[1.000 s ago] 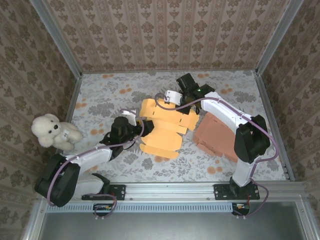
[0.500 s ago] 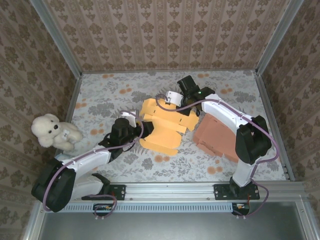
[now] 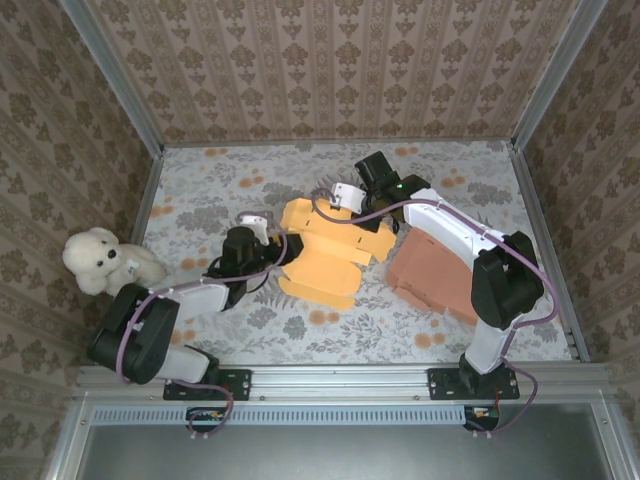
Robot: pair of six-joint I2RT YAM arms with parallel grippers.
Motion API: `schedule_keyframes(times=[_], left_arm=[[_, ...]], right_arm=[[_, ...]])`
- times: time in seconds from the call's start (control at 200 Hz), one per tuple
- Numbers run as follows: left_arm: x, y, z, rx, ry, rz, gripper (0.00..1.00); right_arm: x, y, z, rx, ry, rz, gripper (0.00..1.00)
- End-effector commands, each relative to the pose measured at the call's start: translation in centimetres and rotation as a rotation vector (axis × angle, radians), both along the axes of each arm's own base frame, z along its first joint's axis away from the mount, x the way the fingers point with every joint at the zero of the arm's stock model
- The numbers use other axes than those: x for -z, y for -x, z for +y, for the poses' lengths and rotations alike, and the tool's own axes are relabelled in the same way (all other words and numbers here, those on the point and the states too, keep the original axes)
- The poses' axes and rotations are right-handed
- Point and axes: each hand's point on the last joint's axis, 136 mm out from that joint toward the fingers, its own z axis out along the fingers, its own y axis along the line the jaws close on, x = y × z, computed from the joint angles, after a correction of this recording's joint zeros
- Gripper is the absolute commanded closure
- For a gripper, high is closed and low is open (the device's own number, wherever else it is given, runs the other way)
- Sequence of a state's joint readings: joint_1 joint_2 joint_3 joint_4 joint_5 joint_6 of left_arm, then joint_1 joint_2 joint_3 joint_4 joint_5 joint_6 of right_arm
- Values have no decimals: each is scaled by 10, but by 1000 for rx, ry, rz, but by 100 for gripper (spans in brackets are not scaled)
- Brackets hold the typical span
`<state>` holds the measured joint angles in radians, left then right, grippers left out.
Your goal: Fold the paper box
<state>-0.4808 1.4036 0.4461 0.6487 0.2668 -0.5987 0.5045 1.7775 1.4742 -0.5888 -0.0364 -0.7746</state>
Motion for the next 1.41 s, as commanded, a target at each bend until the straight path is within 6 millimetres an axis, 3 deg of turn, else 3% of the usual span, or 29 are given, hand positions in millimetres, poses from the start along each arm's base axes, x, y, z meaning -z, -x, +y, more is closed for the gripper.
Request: schedule_keyframes(times=[0.0, 0.4, 0.7, 0.785, 0.99, 1.205, 1.4], left_arm=[[-20, -11, -12, 33, 51, -58, 35], [-26, -10, -44, 116, 72, -70, 35], [-7, -10, -64, 172, 147, -30, 37], [-10, -9, -67, 189, 202, -56, 38], [-18, -2, -50, 174, 253, -87, 39], [-21, 14, -31, 156, 170, -113, 39], [-34, 33, -6, 91, 16, -150, 39]], right_arm=[[-10, 5, 3, -18, -28, -14, 100], [-5, 6, 6, -21, -43, -1, 100], [1, 6, 8, -27, -50, 6, 100], [5, 8, 7, -30, -47, 11, 100], [1, 4, 7, -37, -45, -34, 100], [-17, -2, 2, -45, -12, -153, 100], [-15, -4, 5, -96, 86, -265, 100]])
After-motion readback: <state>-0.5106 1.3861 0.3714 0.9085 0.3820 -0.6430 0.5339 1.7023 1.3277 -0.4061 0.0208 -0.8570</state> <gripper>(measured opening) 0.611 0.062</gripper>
